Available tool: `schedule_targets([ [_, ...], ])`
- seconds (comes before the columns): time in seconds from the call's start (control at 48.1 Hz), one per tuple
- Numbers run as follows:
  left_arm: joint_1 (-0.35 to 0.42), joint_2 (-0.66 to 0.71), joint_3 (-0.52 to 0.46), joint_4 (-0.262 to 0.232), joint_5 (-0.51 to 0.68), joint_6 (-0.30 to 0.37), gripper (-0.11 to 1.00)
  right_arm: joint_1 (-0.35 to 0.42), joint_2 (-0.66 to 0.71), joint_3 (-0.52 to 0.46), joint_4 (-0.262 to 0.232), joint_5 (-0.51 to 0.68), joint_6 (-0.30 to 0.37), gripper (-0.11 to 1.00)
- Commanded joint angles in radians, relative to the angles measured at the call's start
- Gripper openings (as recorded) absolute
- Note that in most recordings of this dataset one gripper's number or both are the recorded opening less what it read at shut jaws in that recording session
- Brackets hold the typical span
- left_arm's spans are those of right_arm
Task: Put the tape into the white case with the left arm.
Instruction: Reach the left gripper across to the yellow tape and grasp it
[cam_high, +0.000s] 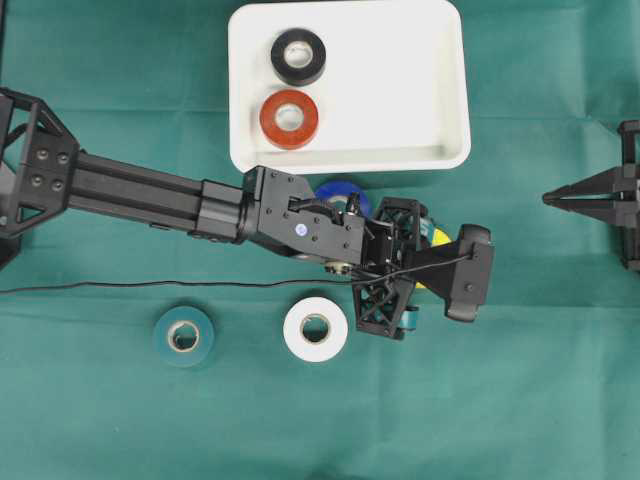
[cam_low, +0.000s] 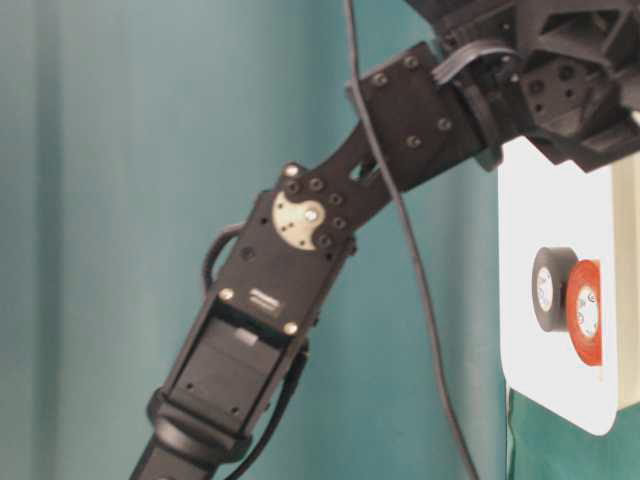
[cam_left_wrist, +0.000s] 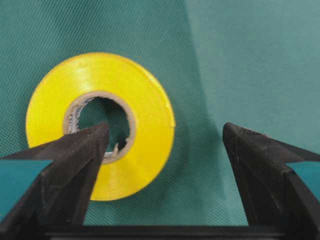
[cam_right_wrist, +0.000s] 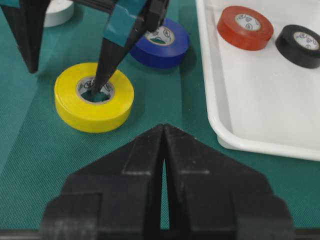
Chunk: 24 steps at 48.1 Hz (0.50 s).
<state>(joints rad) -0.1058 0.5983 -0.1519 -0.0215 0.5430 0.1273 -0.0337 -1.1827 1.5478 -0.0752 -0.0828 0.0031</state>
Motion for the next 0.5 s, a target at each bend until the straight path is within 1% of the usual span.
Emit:
schedule_targets([
  [0.0, 0.011, -0.015, -0.029, 0.002, -0.005, -0.003, 0.92, -0.003, 0.006, -0.011, 0.0, -0.009, 0.002, -0.09],
  [0.166, 0.015, -0.012, -0.029, 0.003, -0.008, -0.002, 0.91, -0.003, 0.008, -0.011, 0.002, -0.009, 0.002, -0.09],
  [0.229, 0.015, -0.012, -0.031, 0.003, -0.009, -0.002, 0.84, -0.002, 0.006, -0.009, 0.0, -0.011, 0.002, -0.09],
  [0.27, 0.015, -0.012, -0.029, 0.003, -0.008, -0.002, 0.75, -0.002, 0.008, -0.011, 0.0, -0.009, 0.002, -0.09],
  [0.416, 0.015, -0.014, -0.028, 0.003, -0.006, -0.002, 0.34, -0.003, 0.008, -0.011, 0.0, -0.009, 0.002, -0.09],
  [0.458, 0.015, -0.014, -0.028, 0.003, -0.005, -0.002, 0.26, -0.002, 0.006, -0.011, 0.0, -0.011, 0.002, -0.09],
  [0.478, 0.015, -0.015, -0.028, 0.002, -0.003, -0.003, 0.25, -0.003, 0.008, -0.011, 0.0, -0.009, 0.002, -0.09],
])
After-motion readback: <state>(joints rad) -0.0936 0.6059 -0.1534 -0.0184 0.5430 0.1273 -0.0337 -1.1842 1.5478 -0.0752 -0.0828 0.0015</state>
